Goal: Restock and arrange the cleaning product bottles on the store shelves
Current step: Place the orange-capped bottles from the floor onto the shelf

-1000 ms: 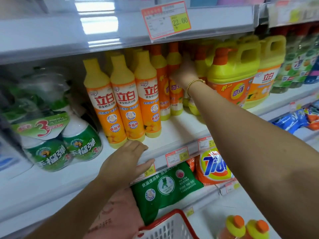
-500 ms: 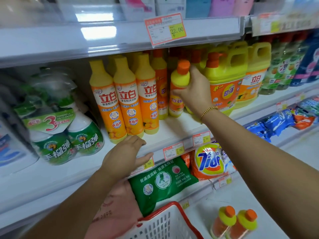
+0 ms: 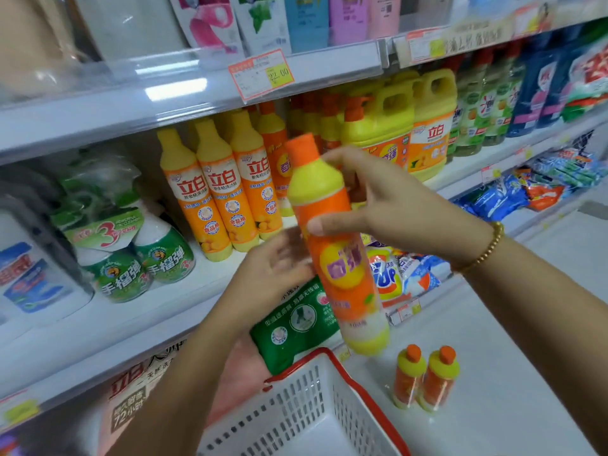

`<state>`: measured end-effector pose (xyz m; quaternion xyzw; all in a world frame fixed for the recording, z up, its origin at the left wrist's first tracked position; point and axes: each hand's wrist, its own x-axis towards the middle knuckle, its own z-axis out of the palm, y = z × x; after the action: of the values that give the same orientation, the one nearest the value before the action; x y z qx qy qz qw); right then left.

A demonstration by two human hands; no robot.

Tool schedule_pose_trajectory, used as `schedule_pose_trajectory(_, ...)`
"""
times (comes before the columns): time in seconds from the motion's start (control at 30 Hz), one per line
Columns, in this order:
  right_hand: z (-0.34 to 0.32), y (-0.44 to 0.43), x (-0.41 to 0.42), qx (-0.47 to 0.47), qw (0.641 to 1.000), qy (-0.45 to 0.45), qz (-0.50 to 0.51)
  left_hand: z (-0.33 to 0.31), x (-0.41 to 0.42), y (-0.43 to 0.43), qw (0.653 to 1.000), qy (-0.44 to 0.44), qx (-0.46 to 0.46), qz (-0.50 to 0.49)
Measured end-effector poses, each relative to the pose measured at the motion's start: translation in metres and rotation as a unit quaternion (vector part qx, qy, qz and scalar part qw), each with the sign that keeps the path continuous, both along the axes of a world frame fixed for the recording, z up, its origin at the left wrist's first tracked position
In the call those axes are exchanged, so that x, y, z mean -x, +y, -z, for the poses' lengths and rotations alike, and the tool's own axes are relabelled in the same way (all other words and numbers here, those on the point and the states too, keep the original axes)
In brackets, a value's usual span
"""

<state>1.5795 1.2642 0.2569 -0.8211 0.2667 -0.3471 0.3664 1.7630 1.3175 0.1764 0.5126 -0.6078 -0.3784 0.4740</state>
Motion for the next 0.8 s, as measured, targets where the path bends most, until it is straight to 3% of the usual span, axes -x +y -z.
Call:
schedule_pose_trajectory(0.07, 0.015, 0.007, 0.003, -0.061, 0.997, -0.034, -0.039, 0.003, 0.006, 0.020, 0.992, 0.091, -0.058, 0.063)
schedule_pose_trajectory(0.13, 0.034, 0.014, 0.003, -0.094, 0.992, -0.065, -0.045, 0.012, 0.010, 0.033, 0.985, 0.127, -0.087, 0.084)
schedule_pose_trajectory(0.33, 0.102, 0.039, -0.020, -0.185, 0.956, -0.227, -0.021, 0.035, 0.018, 0.046, 0.984, 0.154, -0.075, -0.049)
schedule_pose_trajectory(0.57, 0.185, 0.062, -0.022, -0.180, 0.971, -0.158, 0.026, 0.033, 0.007, 0.051, 0.944, 0.261, -0.021, -0.202)
schedule_pose_trajectory(0.7, 0.189, 0.060, -0.023, -0.121, 0.977, -0.167, 0.060, 0.027, 0.013, 0.051, 0.907, 0.363, -0.006, -0.214)
schedule_pose_trajectory(0.8, 0.190, 0.061, -0.024, -0.129, 0.963, -0.229, 0.062, 0.027, 0.014, 0.051, 0.894, 0.387, -0.003, -0.227)
